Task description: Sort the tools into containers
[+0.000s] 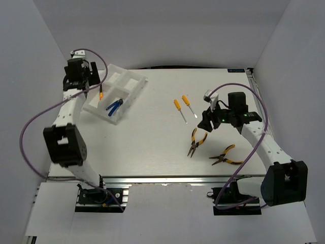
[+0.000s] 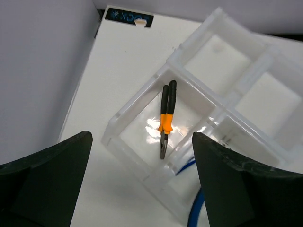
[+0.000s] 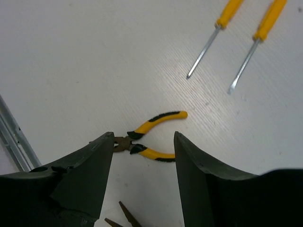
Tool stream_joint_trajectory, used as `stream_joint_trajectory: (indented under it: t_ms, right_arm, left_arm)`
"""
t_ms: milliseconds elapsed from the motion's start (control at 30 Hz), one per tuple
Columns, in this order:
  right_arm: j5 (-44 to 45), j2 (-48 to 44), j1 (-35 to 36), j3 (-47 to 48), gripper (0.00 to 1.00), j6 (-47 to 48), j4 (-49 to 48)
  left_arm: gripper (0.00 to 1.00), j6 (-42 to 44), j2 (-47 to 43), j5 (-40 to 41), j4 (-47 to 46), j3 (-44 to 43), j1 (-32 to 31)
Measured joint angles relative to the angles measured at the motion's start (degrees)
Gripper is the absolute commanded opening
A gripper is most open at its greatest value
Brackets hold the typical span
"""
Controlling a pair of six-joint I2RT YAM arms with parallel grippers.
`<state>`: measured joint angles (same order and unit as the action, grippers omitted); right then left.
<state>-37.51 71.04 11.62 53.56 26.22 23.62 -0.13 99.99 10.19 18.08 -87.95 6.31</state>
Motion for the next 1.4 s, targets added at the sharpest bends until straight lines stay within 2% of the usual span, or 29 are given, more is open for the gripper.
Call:
stream_joint_trajectory:
  t_ms: [167,333,467,767,900,1033,1233,1400]
  right_arm:
    - [9.83,1.04,0.02,-0.94,0.61,-8.17,0.50]
    - [18.73,2.99,0.27,-2.98,0.62,-19.39,1.19]
    - [23.61,7.49,0.81,-3.13,0.60,-27.61,2.62]
    - [28.78,13.50,3.88,-5.22,0.54,-38.76,3.25]
    - [32.08,16.04,3.96,-5.33,0.52,-41.05,2.99]
    - [33.59,18.94,3.89,-4.35,0.49,-42.59,3.02]
    - [34.17,21.16,3.87,-2.19,0.44,-43.80,3.54]
    - [33.63,20.88,3.88,-1.93,0.44,-43.12,3.08]
  left_arm:
    - [0.98,-6.01,-23.73,0.40,-6.47,18.83,-0.01]
    - [0.98,-14.66,-39.88,1.06,-8.60,35.06,-0.01]
    - [0.89,-22.25,-47.76,-2.65,-8.14,42.64,0.04]
    - [0.89,-35.22,-60.55,-13.31,-7.62,56.01,-1.77]
    - [0.88,-38.99,-61.86,-13.59,-8.18,56.98,-7.74]
    - [0.88,-42.84,-60.73,-9.42,-10.83,58.40,-19.27]
    - [0.88,-45.91,-48.84,-0.19,-16.17,58.13,-39.66]
    - [0.88,-46.65,-39.92,3.53,-18.82,56.54,-45.82]
